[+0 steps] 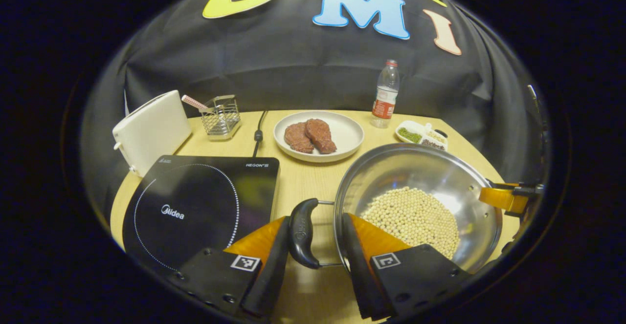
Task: First push the handle of the pot to place it horizontally, then grasp the pot with both hands and set it on the induction cooktop.
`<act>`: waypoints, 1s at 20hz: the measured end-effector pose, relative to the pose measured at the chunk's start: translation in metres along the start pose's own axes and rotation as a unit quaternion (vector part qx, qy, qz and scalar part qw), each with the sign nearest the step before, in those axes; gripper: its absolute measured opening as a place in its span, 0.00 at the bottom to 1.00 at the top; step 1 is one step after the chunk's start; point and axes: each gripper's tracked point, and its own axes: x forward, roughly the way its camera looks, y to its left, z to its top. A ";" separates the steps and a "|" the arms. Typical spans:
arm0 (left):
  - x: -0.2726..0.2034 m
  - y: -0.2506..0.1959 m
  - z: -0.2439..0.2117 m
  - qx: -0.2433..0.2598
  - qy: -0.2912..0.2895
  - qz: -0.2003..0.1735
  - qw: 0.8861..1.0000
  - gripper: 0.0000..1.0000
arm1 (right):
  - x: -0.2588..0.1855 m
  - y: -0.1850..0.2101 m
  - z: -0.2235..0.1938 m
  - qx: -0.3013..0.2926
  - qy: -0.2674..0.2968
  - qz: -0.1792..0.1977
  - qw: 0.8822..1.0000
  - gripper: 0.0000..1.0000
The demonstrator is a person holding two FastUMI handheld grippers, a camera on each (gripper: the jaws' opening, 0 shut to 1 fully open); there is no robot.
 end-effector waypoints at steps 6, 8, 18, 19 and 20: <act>0.001 -0.001 0.004 0.000 -0.005 -0.003 1.000 0.58 | -0.002 0.003 0.002 -0.019 -0.001 -0.013 1.000 0.49; -0.002 -0.002 0.005 -0.003 -0.004 -0.005 1.000 0.61 | -0.008 0.003 0.009 -0.028 -0.009 -0.021 0.999 0.49; -0.048 0.023 0.045 -0.010 -0.045 -0.003 0.999 0.62 | -0.049 0.030 0.040 -0.026 -0.038 -0.014 0.999 0.49; -0.051 0.029 0.045 -0.010 -0.046 -0.002 0.999 0.62 | -0.051 0.037 0.040 -0.026 -0.038 -0.012 0.999 0.49; -0.056 0.036 0.047 -0.011 -0.047 0.001 0.999 0.62 | -0.054 0.044 0.039 -0.026 -0.038 -0.009 0.999 0.49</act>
